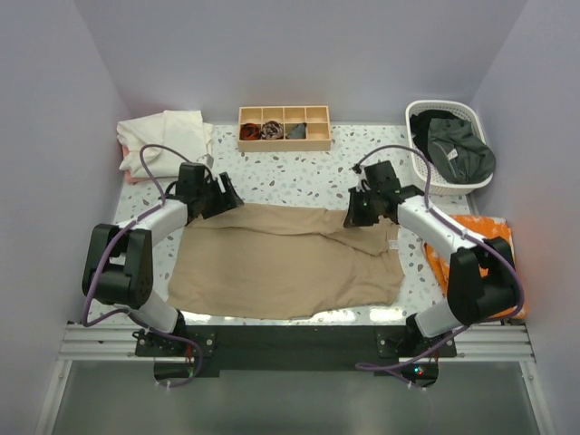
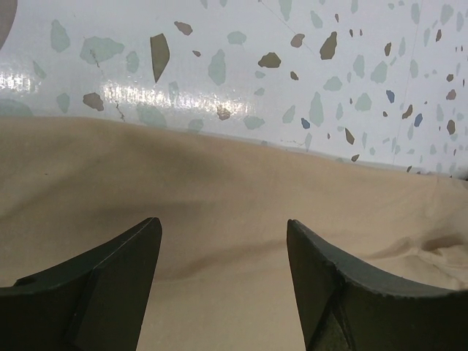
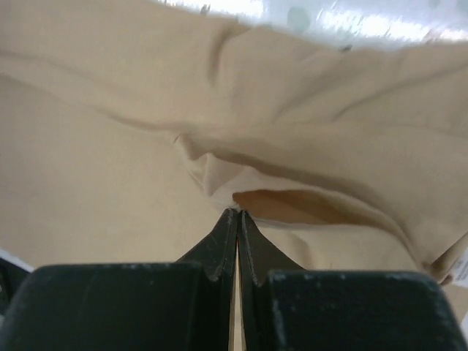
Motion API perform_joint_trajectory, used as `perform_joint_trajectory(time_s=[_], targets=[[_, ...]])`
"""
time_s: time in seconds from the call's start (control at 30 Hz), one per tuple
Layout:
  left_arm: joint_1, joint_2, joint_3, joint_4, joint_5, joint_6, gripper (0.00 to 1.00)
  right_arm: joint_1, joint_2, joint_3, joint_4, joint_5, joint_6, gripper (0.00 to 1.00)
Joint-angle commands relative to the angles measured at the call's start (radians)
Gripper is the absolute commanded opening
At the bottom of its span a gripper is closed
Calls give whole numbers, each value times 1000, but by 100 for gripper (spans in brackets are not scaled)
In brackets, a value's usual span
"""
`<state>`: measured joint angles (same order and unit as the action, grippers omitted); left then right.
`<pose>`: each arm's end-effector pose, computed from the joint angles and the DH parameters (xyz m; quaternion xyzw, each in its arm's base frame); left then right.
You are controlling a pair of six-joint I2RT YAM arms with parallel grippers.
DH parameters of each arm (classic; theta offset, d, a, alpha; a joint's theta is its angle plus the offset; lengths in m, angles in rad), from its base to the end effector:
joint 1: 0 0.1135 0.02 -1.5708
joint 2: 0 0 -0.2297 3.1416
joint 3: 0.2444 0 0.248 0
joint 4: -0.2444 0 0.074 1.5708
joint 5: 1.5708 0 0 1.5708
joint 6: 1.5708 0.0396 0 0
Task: Fold and stack the t-shirts
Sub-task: Fold the flattened tshirt in 1/3 of the way
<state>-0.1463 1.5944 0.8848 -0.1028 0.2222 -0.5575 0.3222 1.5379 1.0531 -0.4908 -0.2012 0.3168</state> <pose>0.3198 -0.0559 0.1501 -0.1483 0.9122 -0.2235 0.3098 0.2978 0.1077 0.1906 -0.0320 0.9511 0.1828 0.2468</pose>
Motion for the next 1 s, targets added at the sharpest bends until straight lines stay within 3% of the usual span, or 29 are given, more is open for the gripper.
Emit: perform_joint_trajectory(time_s=[0.0,0.1,0.17,0.23,0.33,0.37,0.47,0.5,0.57,0.7,0.97], targets=[[-4,1,-23,61,22,-8,74,60,-79,-94,-71,-9,67,0],[-3,4,-30,66,25,-9,74,92,-125,-156,-86,-46,117,7],[-3,4,-30,66,25,-4,73,113,-177,-194,-103,-64,149,26],[-3,3,-29,64,25,-4,74,120,-226,-202,-135,-64,171,28],[-3,-1,-27,66,26,-2,74,120,-321,-159,-192,40,171,33],[-3,-1,-26,64,25,-2,73,120,-356,-131,-201,149,171,33],[-3,1,-17,61,31,1,74,117,-357,-84,-221,303,168,48],[-4,1,-15,60,31,2,73,117,-343,-78,-219,432,174,48],[-3,2,-12,60,34,2,73,94,-303,-76,-151,468,163,49],[-3,4,-4,55,39,5,73,81,-121,-42,-37,437,146,42],[-3,-1,-10,48,28,11,73,80,47,16,58,444,114,39]])
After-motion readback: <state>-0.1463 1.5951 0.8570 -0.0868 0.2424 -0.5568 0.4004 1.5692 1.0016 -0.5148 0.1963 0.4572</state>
